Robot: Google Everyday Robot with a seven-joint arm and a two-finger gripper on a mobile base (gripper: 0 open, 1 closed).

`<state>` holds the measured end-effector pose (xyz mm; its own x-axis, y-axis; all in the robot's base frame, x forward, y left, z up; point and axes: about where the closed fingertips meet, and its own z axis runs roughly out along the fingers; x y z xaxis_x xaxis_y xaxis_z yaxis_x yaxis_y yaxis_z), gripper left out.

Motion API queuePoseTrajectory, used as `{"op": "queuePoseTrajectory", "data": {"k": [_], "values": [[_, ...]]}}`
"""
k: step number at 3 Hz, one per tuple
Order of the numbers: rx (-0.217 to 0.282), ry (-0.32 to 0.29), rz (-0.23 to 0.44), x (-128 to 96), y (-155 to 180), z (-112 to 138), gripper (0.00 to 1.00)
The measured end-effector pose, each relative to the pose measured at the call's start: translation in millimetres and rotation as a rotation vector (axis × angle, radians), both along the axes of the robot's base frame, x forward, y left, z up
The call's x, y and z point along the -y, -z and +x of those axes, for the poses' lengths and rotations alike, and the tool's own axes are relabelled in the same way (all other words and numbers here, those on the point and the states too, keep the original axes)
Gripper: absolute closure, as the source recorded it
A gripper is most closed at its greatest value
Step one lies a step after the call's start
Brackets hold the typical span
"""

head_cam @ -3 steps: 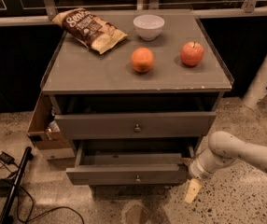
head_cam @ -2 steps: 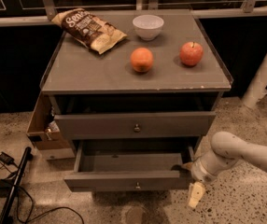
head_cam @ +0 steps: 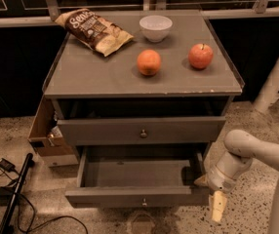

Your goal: Open middle drawer

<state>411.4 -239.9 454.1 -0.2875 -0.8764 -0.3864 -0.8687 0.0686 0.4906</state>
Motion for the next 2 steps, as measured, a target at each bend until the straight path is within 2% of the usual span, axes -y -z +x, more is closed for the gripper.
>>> {"op": "queuePoseTrajectory", "data": {"k": [1, 2], "values": [[-0.124, -0.071, 0.020, 5.4, -19.4, -18.9, 0.00], [-0.124, -0.071, 0.020, 5.4, -19.4, -18.9, 0.00]]}}
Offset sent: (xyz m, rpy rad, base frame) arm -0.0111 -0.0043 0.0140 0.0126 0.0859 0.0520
